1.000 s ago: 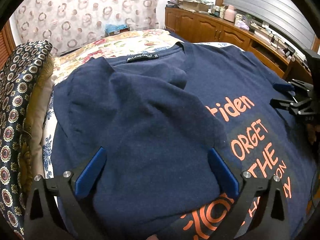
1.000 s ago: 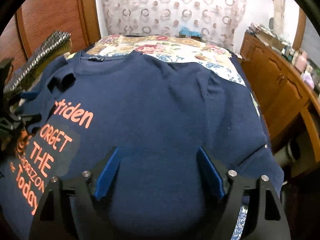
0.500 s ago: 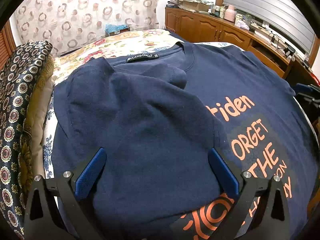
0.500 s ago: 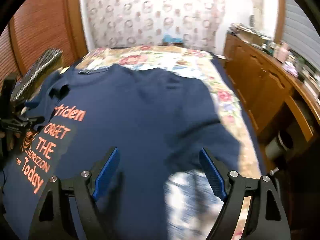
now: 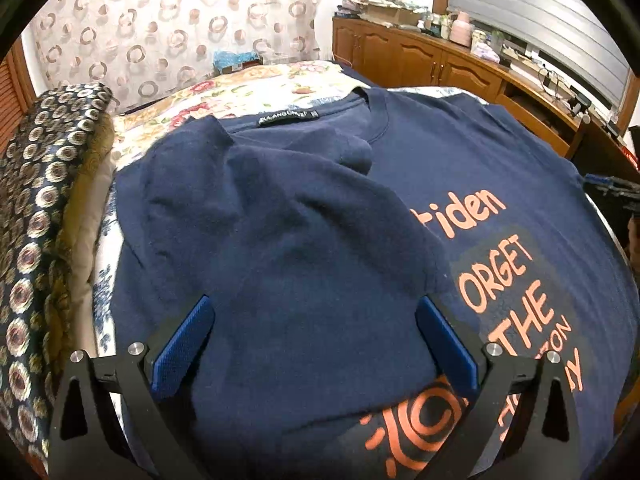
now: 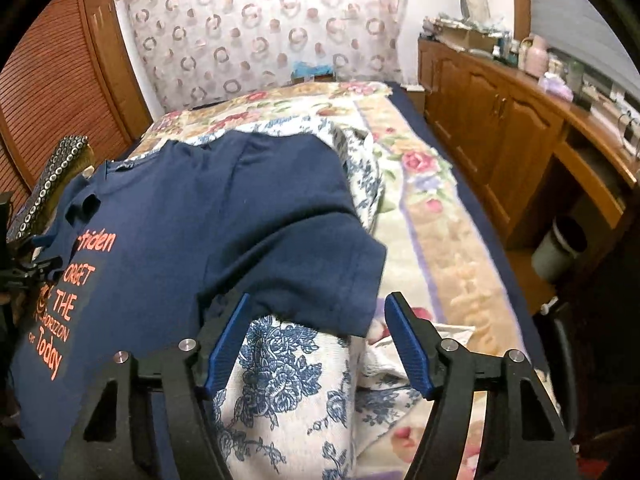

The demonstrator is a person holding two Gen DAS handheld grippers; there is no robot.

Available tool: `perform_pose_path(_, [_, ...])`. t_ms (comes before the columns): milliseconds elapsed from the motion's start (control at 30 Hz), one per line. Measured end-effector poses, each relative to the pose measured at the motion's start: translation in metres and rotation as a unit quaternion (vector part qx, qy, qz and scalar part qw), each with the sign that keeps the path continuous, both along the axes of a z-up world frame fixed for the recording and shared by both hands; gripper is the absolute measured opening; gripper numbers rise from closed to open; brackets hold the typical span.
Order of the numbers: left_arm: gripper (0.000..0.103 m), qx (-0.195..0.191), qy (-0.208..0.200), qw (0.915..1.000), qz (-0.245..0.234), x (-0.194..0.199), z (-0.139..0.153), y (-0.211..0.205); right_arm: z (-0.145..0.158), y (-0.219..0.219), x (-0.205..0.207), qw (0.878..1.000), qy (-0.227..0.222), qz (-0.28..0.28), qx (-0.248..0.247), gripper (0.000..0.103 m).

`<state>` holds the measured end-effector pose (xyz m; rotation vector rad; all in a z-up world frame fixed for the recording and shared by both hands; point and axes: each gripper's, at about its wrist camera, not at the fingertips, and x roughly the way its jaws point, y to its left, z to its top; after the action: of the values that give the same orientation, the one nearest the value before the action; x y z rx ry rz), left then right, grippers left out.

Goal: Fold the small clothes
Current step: 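Move the right tool to the other side edge and grasp it, then fold that side over toward the shirt's center, open right tool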

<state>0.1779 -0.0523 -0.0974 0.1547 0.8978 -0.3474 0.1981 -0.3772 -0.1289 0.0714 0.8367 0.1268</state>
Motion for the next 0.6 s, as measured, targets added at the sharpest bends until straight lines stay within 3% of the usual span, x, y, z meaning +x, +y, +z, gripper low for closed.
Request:
perform_pose_path(367, [0.102,-0.043,-0.068,0.9966,0.019,-0.047,0.035,0.009,-0.001,-0.015,0.021,1.000,0.023,0.012,0.013,0.055])
perform_pose_path(467, [0.102,-0.052,-0.072,0.9960,0.006,-0.058,0.039,0.007,0.000,-0.012,0.021,1.000,0.017,0.012,0.004,0.040])
perform_pose_path(500, [0.102,-0.054,-0.077,0.9956,0.003,-0.062,0.041,0.007,0.000,-0.006,0.020,1.000,0.013,0.016,-0.006,0.028])
perform_pose_path(600, [0.102,-0.049,-0.087,0.9950,0.004,-0.073,0.044,0.005,0.003,0.010,0.018,0.998,-0.002,0.024,-0.061,0.015])
